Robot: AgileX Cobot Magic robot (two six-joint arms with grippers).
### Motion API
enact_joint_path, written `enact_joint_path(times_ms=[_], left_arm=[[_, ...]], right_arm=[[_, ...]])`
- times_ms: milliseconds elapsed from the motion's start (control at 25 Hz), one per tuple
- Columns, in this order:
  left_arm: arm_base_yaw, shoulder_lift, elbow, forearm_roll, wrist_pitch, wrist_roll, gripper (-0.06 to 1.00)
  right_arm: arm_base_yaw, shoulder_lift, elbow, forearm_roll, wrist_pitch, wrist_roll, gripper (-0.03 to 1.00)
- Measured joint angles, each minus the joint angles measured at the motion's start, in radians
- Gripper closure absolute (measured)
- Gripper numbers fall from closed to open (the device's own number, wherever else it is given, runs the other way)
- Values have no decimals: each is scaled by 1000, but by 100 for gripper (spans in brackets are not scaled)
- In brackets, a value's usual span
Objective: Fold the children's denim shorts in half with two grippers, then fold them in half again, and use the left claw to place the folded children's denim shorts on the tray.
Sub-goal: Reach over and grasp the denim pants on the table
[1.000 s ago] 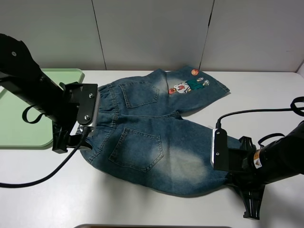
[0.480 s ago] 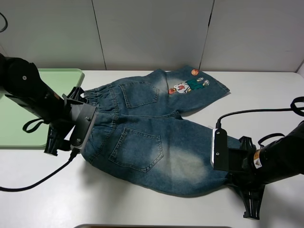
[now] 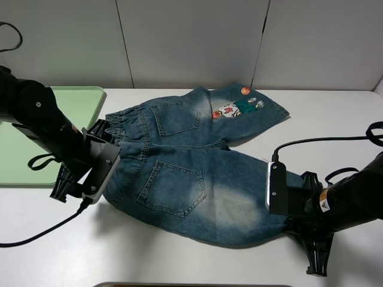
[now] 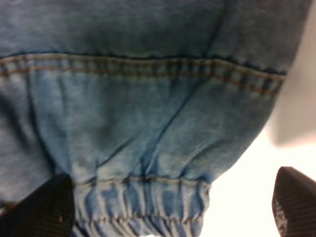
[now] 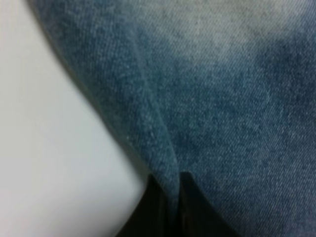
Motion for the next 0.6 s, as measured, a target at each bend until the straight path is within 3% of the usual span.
enact_joint_path(times_ms=[600], left_arm=[[0,103,-1,1,-124,14,15]], right_arm=[[0,0,0,0,-2,0,99]])
